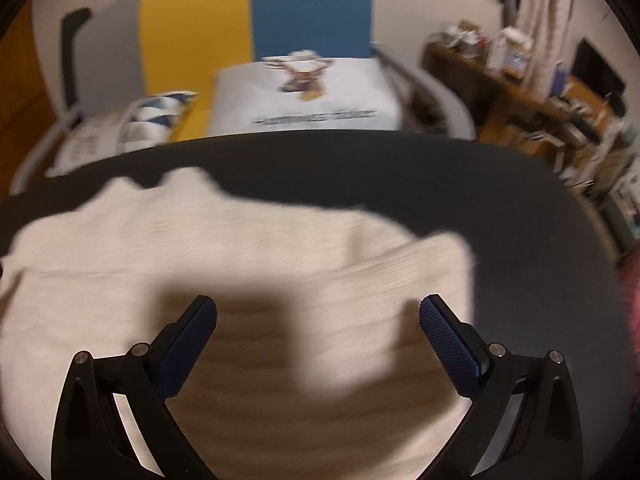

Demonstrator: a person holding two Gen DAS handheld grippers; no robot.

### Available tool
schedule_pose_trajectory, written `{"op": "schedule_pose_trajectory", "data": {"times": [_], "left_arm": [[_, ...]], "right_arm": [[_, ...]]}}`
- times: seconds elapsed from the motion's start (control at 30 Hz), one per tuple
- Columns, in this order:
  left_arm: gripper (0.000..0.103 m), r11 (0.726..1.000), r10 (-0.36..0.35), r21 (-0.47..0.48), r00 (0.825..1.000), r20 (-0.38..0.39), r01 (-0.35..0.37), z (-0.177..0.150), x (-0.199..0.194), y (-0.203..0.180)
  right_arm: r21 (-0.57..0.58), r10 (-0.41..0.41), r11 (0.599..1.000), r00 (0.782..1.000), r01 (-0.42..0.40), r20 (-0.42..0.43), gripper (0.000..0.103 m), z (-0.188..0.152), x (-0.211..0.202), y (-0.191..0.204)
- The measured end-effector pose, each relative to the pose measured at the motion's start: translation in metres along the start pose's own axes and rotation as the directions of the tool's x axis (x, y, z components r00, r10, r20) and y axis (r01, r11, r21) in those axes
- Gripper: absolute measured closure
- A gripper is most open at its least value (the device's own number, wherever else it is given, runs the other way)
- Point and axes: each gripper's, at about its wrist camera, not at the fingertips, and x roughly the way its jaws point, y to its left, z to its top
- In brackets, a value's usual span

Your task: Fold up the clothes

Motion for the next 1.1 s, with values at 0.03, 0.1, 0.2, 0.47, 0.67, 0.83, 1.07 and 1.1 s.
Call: {"op": "schedule_pose_trajectory", "data": {"times": [0.03, 0.1, 0.2, 0.47, 0.67, 0.83, 1.07, 1.1], "left_arm": [[0.097, 1.0, -0.012, -0.014, 1.0, 0.009, 0.012, -0.003, -0.001, 0.005], [0.1, 0.998, -0.041, -0.046, 0.999, 0.019, 0.042, -0.006, -0.004, 0.015], [0.097, 0.995, -0.04, -0.09, 0.999, 0.02, 0.041, -0.003, -0.014, 0.018], [0.084, 0.999, -0.01, 0.046, 0.998, 0.055, 0.007, -0.009, -0.033, -0.019], [0.086, 0.997, 0.049, 0.065, 0.998, 0.029, -0.051, -0.016, -0.013, -0.012], [0.085, 0.991, 0.079, 0.1, 0.995, 0.055, -0.084, -0.018, -0.032, -0.025], [0.084, 0.976, 0.122, 0.178, 0.992, 0.031, -0.125, -0.036, -0.031, -0.037], [0.085, 0.976, 0.116, 0.184, 0.993, 0.031, -0.12, -0.037, -0.029, -0.034]], "right_arm": [[0.013, -0.015, 1.0, 1.0, 0.015, -0.022, 0.0, 0.0, 0.011, -0.009], [0.069, 0.07, 0.995, 0.997, -0.068, -0.023, 0.0, -0.001, 0.014, -0.026], [0.156, 0.215, 0.965, 0.976, -0.212, -0.007, 0.0, -0.001, 0.016, -0.053], [0.459, 0.678, 0.571, 0.706, -0.681, 0.204, 0.0, 0.025, 0.011, -0.132], [0.451, 0.653, 0.668, 0.757, -0.592, 0.028, 0.0, 0.034, 0.053, -0.105], [0.375, 0.604, 0.737, 0.797, -0.562, 0.006, 0.0, 0.042, 0.038, -0.094], [0.302, 0.745, 0.659, 0.653, -0.689, -0.135, 0.0, -0.004, -0.007, -0.071], [0.29, 0.723, 0.687, 0.665, -0.666, -0.188, 0.0, -0.016, -0.004, -0.067]]}}
